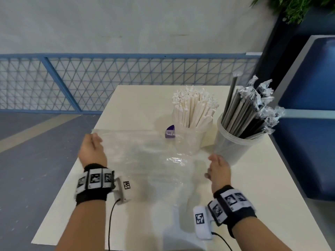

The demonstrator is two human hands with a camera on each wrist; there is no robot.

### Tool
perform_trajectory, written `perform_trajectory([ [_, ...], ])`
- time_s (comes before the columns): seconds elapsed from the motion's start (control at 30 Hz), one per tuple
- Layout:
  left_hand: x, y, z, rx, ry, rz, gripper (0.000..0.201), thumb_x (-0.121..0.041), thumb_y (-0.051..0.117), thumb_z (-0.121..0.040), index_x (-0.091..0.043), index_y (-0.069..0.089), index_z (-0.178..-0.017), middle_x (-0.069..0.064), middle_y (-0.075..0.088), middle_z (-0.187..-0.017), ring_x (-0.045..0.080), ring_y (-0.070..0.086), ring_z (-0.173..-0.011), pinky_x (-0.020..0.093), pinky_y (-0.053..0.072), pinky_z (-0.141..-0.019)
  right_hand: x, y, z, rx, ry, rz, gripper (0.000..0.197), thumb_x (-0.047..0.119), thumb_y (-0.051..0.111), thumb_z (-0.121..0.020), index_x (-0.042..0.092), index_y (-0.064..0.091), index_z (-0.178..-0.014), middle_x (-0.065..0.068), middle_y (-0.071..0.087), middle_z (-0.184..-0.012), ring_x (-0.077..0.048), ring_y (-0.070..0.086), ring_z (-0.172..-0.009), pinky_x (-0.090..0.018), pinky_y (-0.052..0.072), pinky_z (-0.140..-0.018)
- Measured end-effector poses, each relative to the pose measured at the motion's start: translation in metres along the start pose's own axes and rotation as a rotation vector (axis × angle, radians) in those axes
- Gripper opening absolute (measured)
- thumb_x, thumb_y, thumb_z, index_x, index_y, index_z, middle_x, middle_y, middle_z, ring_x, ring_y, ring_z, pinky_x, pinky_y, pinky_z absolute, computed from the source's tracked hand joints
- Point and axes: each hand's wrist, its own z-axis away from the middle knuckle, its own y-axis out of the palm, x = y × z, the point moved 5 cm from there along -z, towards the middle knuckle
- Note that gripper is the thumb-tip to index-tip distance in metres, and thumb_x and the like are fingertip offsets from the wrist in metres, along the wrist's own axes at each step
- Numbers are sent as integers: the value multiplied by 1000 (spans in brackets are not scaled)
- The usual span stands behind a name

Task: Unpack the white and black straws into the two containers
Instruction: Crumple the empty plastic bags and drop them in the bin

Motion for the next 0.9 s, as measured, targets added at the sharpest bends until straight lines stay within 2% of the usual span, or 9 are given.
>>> perform_trajectory([
  [0.1,12,2,-24,121,-14,42,31,-29,34,-99,-13,50,-77,5,45,-60,24,45,-64,33,36,-64,-2,-11,-6,-8,-72,52,15,22,46,-95,9,54,-96,-3,45,-70,-17,46,-61,-30,50,-57],
  [0.2,11,17,-22,245,30,97,35,-24,35,-99,-22,49,-67,5,40,-55,15,40,-47,29,35,-55,-7,11,1,136,-55,114,22,39,47,-94,23,48,-109,4,53,-103,-22,55,-99,-42,51,-84],
  [0.27,9,25,-14,259,14,141,36,-22,35,-99,-24,49,-66,6,38,-52,9,36,-42,27,31,-50,-14,28,5,232,56,78,26,43,45,-94,27,45,-115,-1,55,-115,-24,56,-106,-40,51,-82],
  [0.37,9,35,-6,282,47,127,31,-18,36,-98,-19,50,-71,4,43,-50,8,36,-39,23,33,-46,-14,41,7,285,155,-90,41,43,51,-83,20,49,-117,-9,58,-111,-22,61,-89,-32,48,-68],
  [0.47,9,45,-3,338,81,113,28,-19,38,-98,-10,54,-77,3,50,-56,4,43,-41,12,34,-46,-5,34,9,200,53,-195,50,43,51,-85,9,52,-121,-15,63,-112,-18,62,-86,-32,49,-72],
  [0.57,14,50,-7,337,37,114,24,-14,43,-94,-4,57,-77,5,51,-58,4,43,-38,13,35,-45,-1,27,13,132,18,-269,99,92,43,-52,14,59,-110,-5,69,-93,-18,67,-79,-33,51,-70],
  [0.63,14,52,-9,325,-1,107,23,-17,48,-92,0,57,-78,6,50,-56,9,42,-39,15,36,-42,5,25,17,106,-72,-257,94,96,40,-44,23,64,-97,-4,71,-88,-17,68,-72,-35,52,-68],
  [0.8,12,60,-18,287,-37,26,29,-33,51,-92,-7,55,-78,10,51,-54,25,46,-50,21,40,-52,12,21,33,15,-271,-199,82,92,35,-59,23,60,-97,-4,67,-90,-16,66,-69,-31,54,-62],
  [0.9,14,64,-22,284,-46,-34,25,-28,48,-92,-7,54,-80,12,55,-57,27,48,-54,25,38,-56,16,16,37,-57,-314,-185,50,70,44,-76,26,58,-96,2,65,-86,-15,64,-67,-33,54,-59],
])
